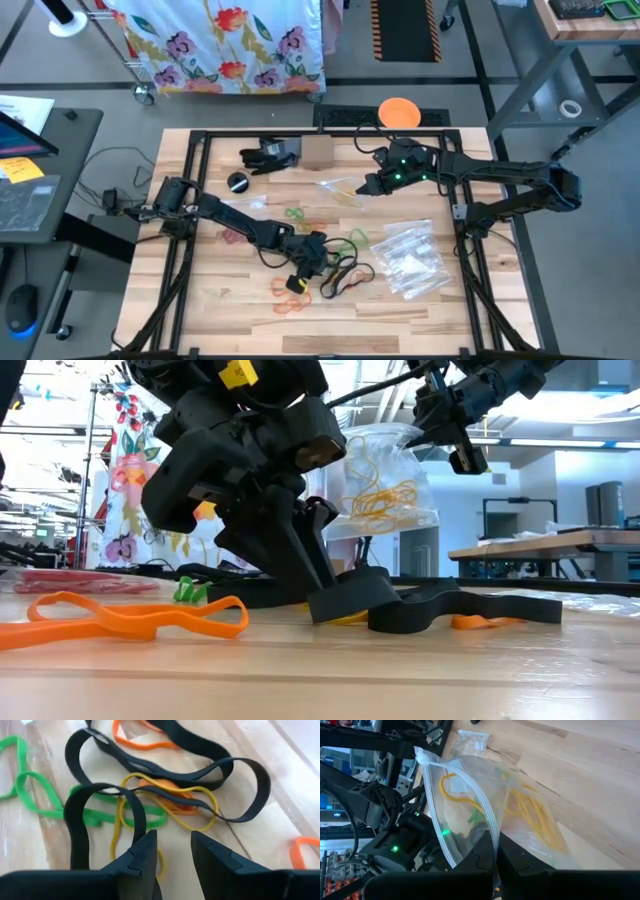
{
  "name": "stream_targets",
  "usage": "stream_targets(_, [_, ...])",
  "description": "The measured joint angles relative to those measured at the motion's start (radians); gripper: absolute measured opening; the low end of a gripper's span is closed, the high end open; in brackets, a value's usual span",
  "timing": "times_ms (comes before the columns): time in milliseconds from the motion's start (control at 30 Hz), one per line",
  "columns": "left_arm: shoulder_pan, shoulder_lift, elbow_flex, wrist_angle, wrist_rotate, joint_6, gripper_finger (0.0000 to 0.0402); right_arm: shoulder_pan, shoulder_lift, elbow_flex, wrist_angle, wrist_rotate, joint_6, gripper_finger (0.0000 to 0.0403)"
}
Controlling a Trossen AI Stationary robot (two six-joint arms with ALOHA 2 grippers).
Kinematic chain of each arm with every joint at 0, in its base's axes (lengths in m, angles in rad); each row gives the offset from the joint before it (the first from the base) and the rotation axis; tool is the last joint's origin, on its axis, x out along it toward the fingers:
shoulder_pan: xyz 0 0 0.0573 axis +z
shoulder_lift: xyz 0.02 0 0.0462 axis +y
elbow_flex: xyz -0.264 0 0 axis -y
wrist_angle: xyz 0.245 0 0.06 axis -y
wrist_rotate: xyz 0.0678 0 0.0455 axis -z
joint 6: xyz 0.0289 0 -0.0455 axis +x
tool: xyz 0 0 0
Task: Sort rubber bands
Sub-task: Put the yellow rubber band into the transparent zip bag
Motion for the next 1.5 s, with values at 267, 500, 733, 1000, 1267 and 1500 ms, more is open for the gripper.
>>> stream_targets(267, [0.007,0.047,0.012,0.007,0.035,-0.005,0.0113,0.000,0.000,0.000,0.001,0.001,0.000,0.0000])
stream_targets(500, [0.019,0.166,0.125,-0.101,0.072,0.009,0.0103,0.000,0.000,0.000,0.001,0.002,-0.002,0.0000])
stream_targets(733, [0.027,0.112,0.202,-0.264,0.038,-0.051,0.0009,0.000,0.000,0.000,0.001,0.002,-0.008,0.0000])
stream_targets(1000, [-0.017,-0.074,0.233,-0.532,-0.164,-0.067,0.0001,0.007,0.000,0.000,-0.003,0.002,-0.010,0.0000])
stream_targets(1267, [-0.100,-0.208,0.231,-0.476,-0.152,-0.050,0.0000,0.007,0.000,0.000,-0.013,0.002,-0.008,0.0000])
stream_targets(1500, [-0.112,-0.078,0.231,-0.361,-0.152,-0.013,0.0000,0.007,0.000,0.000,-0.012,0.002,-0.008,0.0000])
